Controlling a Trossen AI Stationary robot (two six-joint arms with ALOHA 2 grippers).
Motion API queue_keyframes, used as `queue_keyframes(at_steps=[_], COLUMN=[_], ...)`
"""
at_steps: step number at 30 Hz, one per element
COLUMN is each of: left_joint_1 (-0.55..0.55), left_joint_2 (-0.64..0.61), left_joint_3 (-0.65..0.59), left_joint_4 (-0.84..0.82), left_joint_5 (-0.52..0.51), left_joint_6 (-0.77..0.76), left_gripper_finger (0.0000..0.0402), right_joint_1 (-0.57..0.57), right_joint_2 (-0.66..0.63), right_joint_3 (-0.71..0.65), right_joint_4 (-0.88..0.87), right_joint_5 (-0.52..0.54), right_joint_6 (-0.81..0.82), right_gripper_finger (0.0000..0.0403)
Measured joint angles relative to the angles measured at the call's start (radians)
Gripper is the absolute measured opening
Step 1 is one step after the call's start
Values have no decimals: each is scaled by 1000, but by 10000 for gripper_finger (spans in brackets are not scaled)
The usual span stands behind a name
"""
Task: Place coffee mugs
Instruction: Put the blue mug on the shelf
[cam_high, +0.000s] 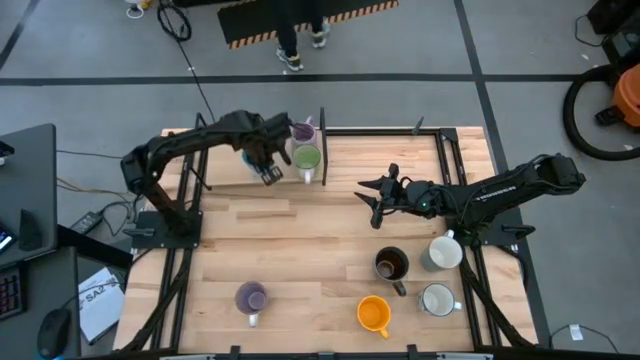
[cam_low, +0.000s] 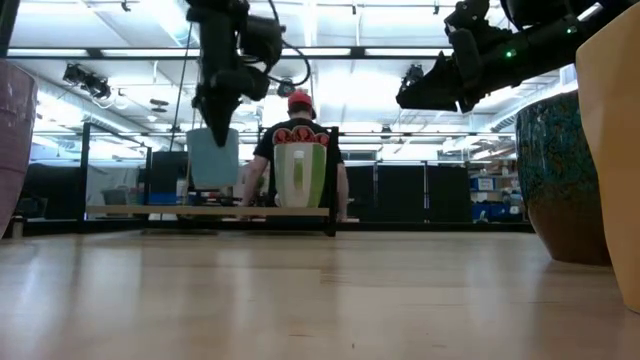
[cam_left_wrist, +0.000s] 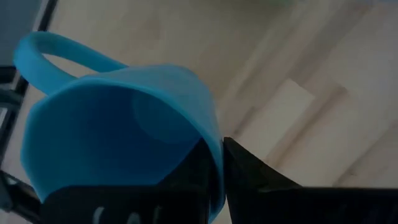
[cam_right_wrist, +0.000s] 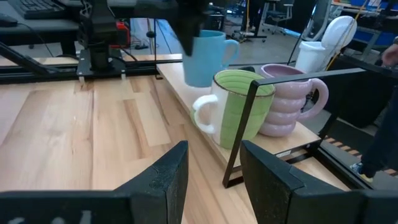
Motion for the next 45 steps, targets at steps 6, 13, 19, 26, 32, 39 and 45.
queue_keyframes(at_steps=[6, 13, 19, 26, 32, 39, 45], left_joint_1=[57, 99, 132, 147, 155, 161, 160], left_joint_2=[101, 216, 278, 316, 328, 329, 341], left_joint_3=[49, 240, 340, 341, 341, 341, 341], left_joint_4=[11, -45, -54, -48, -22, -12, 15], left_joint_5=[4, -38, -55, -73, -81, -80, -32], left_joint_6=[94, 226, 275, 302, 289, 221, 221], left_gripper_finger=[28, 28, 28, 28, 28, 28, 28], right_joint_1=[0, 3, 4, 4, 4, 4, 4], right_joint_2=[0, 0, 0, 0, 0, 0, 0], right_joint_3=[0, 0, 0, 0, 0, 0, 0], right_joint_4=[22, 17, 5, 4, 5, 9, 13], right_joint_5=[-3, -7, -9, -34, -34, -34, -50], right_joint_6=[-1, 0, 8, 23, 23, 23, 23], right_gripper_finger=[151, 151, 151, 151, 151, 151, 151])
